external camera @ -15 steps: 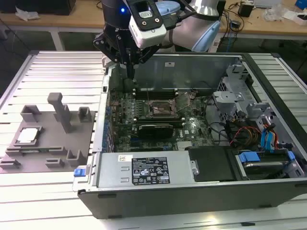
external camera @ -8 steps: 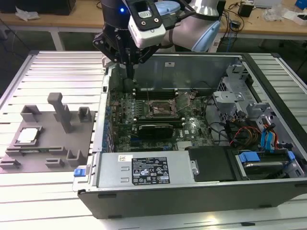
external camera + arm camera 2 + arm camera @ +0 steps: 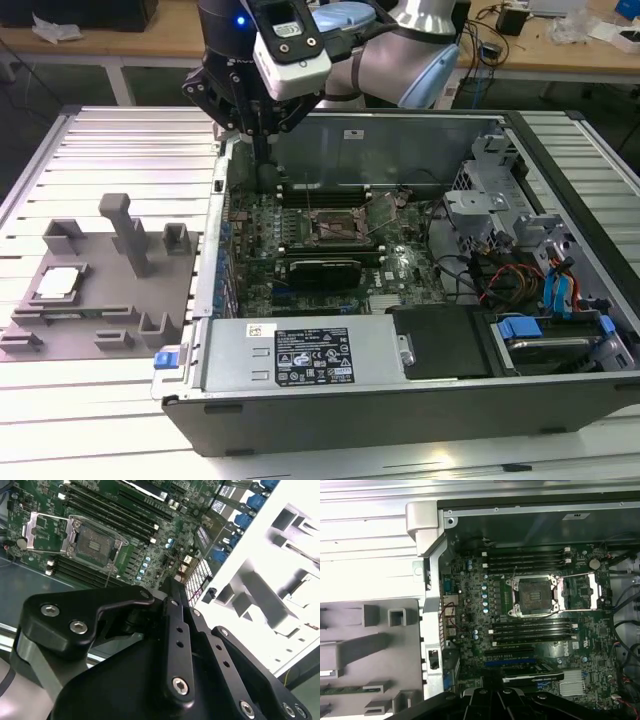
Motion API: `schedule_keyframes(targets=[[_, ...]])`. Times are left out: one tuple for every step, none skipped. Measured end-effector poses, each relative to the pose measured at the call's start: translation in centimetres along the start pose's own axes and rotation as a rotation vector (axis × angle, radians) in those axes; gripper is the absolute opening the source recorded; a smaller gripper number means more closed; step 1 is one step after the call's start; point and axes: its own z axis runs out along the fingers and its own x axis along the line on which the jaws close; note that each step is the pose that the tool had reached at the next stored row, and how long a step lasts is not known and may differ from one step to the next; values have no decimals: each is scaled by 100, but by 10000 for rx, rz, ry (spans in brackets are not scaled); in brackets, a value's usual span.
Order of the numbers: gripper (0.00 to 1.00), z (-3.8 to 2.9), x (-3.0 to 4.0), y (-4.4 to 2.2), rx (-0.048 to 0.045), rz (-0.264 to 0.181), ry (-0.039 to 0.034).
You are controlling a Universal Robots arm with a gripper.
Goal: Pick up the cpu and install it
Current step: 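Reach for the cpu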
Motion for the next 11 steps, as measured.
schedule_keyframes(targets=[[11,0,13,-1,0,0,0],[11,-1,23,-2,0,0,1],[11,-1,28,-2,0,-1,1],[11,-1,43,-3,0,1,0],[11,-1,54,-4,0,0,0],[11,-2,72,-6,0,1,1],[11,-3,86,-7,0,1,1],[11,-2,94,-7,-1,1,0],[11,-3,104,-7,0,0,0],[11,-3,113,-8,-1,0,0],[11,-3,125,-9,0,1,0]])
